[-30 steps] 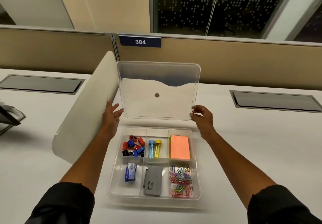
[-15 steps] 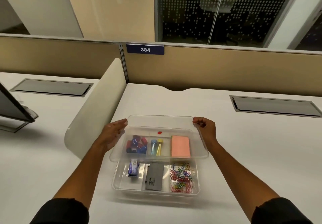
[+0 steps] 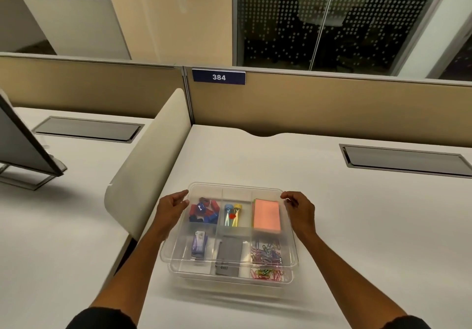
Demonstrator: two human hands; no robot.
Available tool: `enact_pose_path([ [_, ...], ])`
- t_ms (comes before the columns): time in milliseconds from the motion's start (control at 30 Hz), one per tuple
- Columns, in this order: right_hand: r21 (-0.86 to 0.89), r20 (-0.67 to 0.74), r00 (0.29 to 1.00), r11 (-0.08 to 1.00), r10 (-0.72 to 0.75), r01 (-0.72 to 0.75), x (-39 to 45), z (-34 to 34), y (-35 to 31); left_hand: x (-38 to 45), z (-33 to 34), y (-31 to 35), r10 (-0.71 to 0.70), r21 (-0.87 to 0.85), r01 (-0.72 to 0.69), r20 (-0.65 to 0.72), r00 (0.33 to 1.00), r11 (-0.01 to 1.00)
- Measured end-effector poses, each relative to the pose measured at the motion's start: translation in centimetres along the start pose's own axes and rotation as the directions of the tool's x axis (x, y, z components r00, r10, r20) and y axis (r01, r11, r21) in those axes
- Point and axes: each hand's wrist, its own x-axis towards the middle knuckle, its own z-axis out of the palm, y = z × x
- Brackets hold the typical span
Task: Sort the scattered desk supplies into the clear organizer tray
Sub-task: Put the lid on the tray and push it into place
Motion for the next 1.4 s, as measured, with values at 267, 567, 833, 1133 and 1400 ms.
enact_pose_path([
  [267,-0.174,0.052,0.992,0.977,-0.119,0.127,0.2,-0.3,0.6,0.1,1.8,-0.6,-0.039,0.037,0.041,-0.064,0.997,0.998],
  [567,-0.144,-0.022,0.998,0.988,-0.060,0.057,0.2,0.3,0.6,0.3,2.5,-0.9,-0.005,0.114,0.028,-0.204,0.979,0.993],
  [833,-0.261,0.001,0.996,0.961,0.091,-0.088,2.6,2.4,0.5,3.0,3.6,0.3,0.071,0.270,-0.013,-0.208,0.975,0.963],
  [1133,-0.438,0.021,0.972,0.876,0.233,-0.201,4.4,5.0,0.4,6.7,5.7,0.0,0.074,0.593,-0.016,-0.074,0.994,0.805],
  [1400,-0.624,0.023,0.987,0.773,0.162,-0.112,3.8,5.4,-0.2,7.2,6.3,-0.5,0.130,0.718,-0.051,-0.055,0.990,0.695],
])
